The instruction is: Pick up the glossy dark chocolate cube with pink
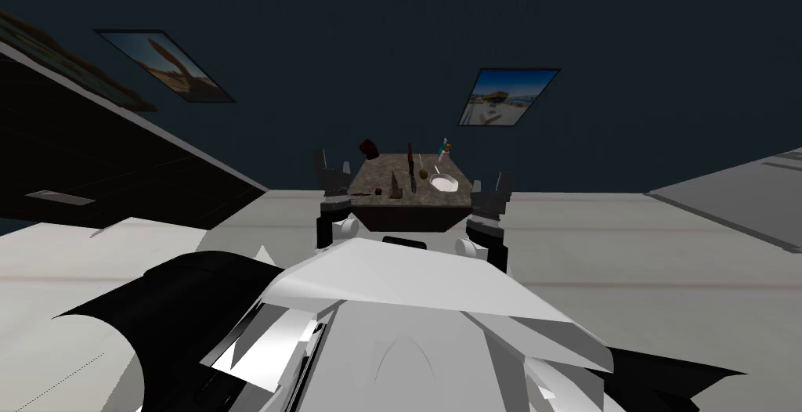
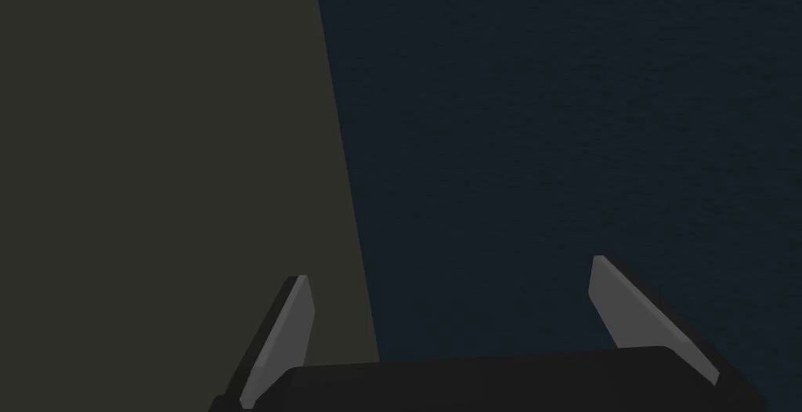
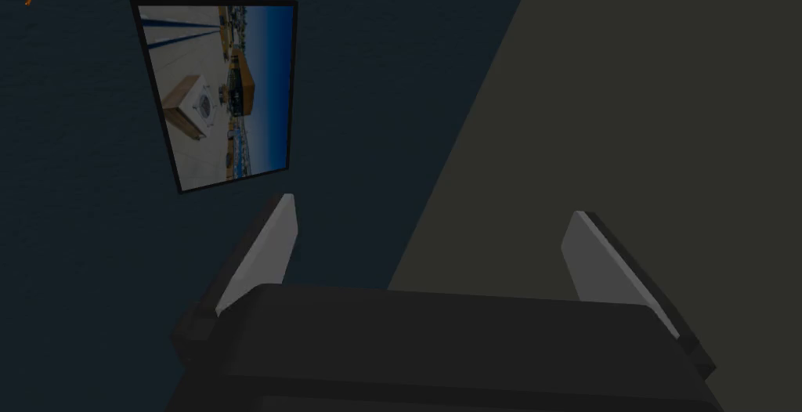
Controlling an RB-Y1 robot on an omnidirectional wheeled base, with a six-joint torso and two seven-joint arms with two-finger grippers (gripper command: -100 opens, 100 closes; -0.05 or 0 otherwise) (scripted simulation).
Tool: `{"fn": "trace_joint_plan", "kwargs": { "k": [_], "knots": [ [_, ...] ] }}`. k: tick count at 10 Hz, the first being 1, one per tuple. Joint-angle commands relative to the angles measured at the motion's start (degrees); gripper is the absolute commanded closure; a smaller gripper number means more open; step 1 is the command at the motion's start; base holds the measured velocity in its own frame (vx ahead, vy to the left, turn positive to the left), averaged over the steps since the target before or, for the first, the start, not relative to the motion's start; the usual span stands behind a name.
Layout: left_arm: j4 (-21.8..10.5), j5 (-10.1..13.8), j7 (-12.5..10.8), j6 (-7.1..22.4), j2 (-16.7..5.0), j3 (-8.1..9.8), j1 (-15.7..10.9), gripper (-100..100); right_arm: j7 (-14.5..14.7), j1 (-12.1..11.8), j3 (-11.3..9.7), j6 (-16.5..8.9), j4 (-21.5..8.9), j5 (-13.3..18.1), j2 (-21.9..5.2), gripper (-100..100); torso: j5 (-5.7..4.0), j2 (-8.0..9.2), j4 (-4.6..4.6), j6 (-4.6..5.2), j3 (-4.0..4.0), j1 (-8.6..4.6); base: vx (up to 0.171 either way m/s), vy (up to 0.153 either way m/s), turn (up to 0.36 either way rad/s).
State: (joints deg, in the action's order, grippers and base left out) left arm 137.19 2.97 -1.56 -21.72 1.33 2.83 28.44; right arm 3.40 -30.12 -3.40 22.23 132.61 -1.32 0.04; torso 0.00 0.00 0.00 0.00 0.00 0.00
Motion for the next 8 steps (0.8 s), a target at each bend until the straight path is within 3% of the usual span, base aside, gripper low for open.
{"fn": "trace_joint_plan", "kwargs": {
  "k": [1,5,6,8],
  "knots": [
    [-0.1,-0.1,0.1,1.1,-1.8,0.17,-0.5,-100,0.0,0.0,0.0,0.0,0.0,0.0,0.0,0,0.00,0.00,0.00,0.00,0.00,0.00,-0.006,0.014,-0.013],
    [-0.7,-0.7,0.9,6.9,-7.2,1.08,-3.4,-100,0.0,0.0,0.0,0.0,0.0,0.0,0.0,0,0.06,0.04,0.01,0.01,0.02,0.26,-0.011,0.055,-0.037],
    [-0.7,-0.7,0.9,7.3,-7.2,1.08,-3.4,-100,0.0,0.0,0.0,0.0,0.0,0.0,0.0,0,0.06,0.01,0.00,0.01,0.01,0.26,-0.005,0.041,-0.015],
    [-1.2,-1.2,1.5,11.0,-9.7,1.76,-5.6,-100,0.0,0.0,0.0,0.0,0.0,0.0,0.0,0,0.04,0.01,0.00,0.00,0.01,0.18,-0.015,0.047,-0.040]
  ]
}}
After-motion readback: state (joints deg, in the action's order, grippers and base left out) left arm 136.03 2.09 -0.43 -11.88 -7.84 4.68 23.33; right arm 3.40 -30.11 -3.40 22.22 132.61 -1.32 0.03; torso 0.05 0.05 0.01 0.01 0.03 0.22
